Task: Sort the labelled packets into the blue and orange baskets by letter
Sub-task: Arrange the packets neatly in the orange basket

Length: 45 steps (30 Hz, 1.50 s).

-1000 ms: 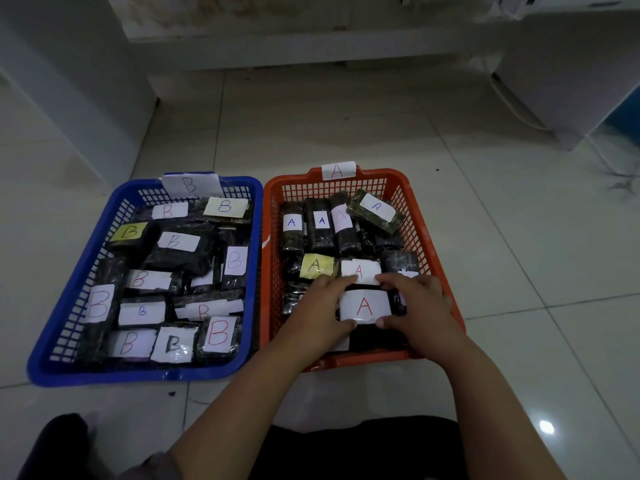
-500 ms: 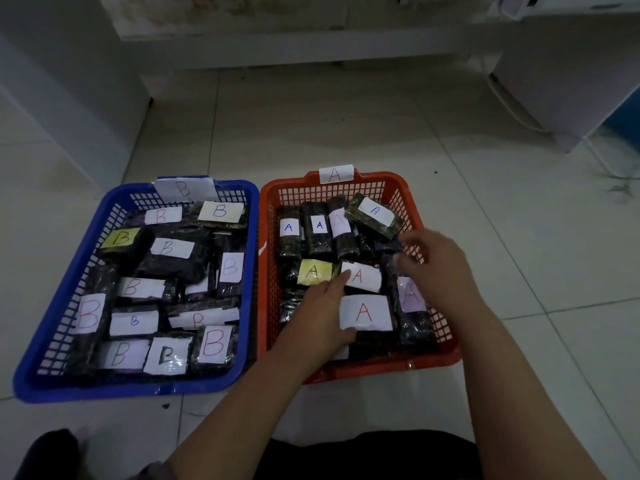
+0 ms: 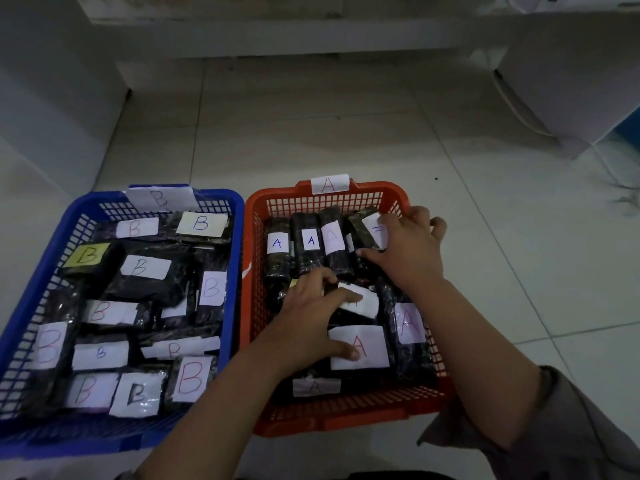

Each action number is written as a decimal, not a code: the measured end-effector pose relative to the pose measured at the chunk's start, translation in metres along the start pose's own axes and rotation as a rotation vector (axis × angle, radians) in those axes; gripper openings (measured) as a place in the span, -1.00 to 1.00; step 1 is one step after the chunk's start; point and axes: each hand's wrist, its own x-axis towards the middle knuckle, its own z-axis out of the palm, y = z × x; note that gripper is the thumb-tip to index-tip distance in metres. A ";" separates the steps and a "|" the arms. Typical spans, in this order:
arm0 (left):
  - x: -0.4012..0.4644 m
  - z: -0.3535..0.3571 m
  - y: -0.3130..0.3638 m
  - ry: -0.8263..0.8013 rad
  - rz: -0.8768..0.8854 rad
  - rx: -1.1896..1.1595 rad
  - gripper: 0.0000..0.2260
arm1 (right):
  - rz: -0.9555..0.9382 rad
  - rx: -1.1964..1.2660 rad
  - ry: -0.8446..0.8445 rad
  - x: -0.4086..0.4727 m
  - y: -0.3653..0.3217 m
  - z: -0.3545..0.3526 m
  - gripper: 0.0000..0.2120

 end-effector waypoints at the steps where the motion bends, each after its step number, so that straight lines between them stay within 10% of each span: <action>1: -0.001 0.001 -0.001 0.010 0.007 -0.002 -0.32 | 0.020 -0.029 0.009 -0.001 0.000 0.001 -0.37; 22: -0.016 0.016 -0.004 0.082 0.032 0.244 -0.28 | -0.004 0.127 -0.024 -0.029 -0.003 -0.027 -0.63; 30: -0.015 0.025 0.010 0.239 -0.098 -0.304 -0.61 | -0.081 0.311 -0.222 -0.091 -0.029 -0.027 -0.60; 45: 0.020 -0.002 -0.001 0.221 -0.117 -0.311 -0.60 | -0.088 0.441 -0.270 -0.043 -0.018 -0.018 -0.78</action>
